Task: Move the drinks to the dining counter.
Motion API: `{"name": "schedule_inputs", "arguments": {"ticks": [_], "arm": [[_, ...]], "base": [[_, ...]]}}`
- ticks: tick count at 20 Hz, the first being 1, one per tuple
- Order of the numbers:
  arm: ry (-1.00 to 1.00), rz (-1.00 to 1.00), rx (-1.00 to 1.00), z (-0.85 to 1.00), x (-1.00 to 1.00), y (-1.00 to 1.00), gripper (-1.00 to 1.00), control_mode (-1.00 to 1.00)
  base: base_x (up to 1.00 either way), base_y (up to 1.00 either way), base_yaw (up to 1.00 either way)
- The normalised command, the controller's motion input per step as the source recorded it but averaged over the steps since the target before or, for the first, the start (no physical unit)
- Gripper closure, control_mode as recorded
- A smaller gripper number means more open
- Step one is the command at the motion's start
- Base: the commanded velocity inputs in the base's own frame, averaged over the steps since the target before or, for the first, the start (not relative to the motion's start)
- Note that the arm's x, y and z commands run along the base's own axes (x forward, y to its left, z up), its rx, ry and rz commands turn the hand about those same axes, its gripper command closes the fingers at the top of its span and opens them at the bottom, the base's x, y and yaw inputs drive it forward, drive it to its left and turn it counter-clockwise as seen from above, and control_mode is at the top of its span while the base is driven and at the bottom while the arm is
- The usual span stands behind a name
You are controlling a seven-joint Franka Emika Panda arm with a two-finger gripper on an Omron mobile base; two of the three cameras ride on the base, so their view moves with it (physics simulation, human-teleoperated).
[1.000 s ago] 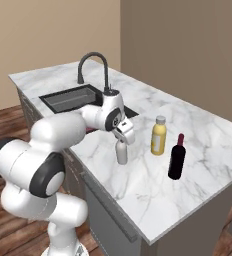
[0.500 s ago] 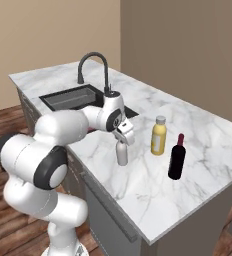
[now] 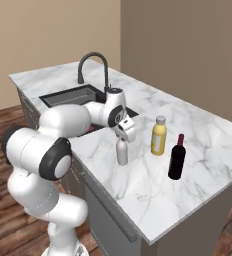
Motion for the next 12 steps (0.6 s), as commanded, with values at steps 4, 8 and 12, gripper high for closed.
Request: {"name": "schedule_inputs", "arguments": {"ticks": [4,8,12], "arm": [[0.0,0.0,0.0,-0.07,-0.06,-0.08,-1.0,-1.0],[0.0,0.0,0.0,0.0,-0.07,-0.09,-1.0,-1.0],[-0.01,0.0,0.01,0.05,-0.01,-0.04,-1.0,-1.0]], "base": [[0.0,0.0,0.0],[0.0,0.0,0.0],[0.0,0.0,0.0]]}}
